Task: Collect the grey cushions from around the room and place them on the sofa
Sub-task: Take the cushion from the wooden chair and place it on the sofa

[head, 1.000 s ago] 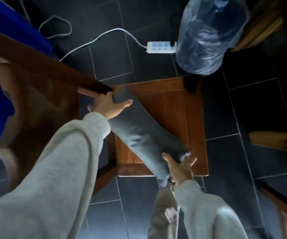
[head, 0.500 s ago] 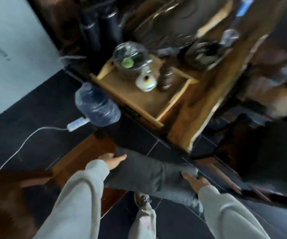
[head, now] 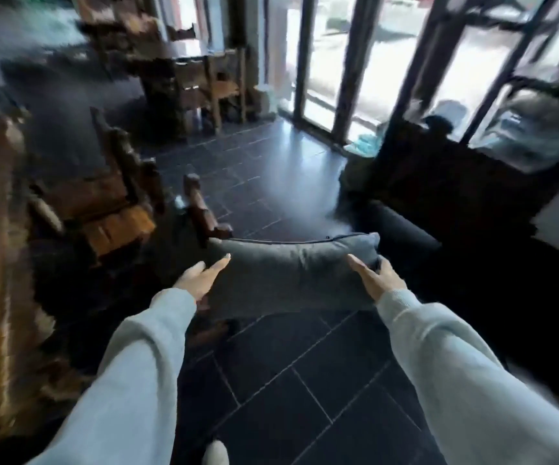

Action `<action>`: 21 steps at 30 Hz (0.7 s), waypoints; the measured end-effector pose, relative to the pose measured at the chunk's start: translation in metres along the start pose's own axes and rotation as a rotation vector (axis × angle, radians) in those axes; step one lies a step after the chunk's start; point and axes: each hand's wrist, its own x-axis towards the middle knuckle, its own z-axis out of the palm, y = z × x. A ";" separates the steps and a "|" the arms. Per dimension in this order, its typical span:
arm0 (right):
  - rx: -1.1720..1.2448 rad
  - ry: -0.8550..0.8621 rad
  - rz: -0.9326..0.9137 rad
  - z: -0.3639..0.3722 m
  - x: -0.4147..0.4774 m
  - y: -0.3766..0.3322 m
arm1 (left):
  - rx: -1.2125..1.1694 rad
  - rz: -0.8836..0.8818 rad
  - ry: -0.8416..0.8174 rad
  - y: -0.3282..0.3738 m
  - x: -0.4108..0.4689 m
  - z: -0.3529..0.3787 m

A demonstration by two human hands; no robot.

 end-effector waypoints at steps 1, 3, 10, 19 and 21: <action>0.129 0.061 0.030 -0.046 0.006 0.021 | -0.009 0.068 -0.058 0.034 -0.004 0.044; 0.456 0.178 0.089 -0.128 0.016 0.066 | -0.015 0.161 -0.195 0.094 -0.014 0.133; 1.149 0.622 0.188 -0.344 0.014 0.231 | -0.004 0.243 -0.553 0.205 -0.063 0.411; 1.036 0.896 0.238 -0.543 0.043 0.396 | 0.155 0.373 -0.939 0.296 -0.087 0.736; 0.950 0.893 0.262 -0.583 0.042 0.414 | 0.184 0.391 -1.018 0.314 -0.103 0.797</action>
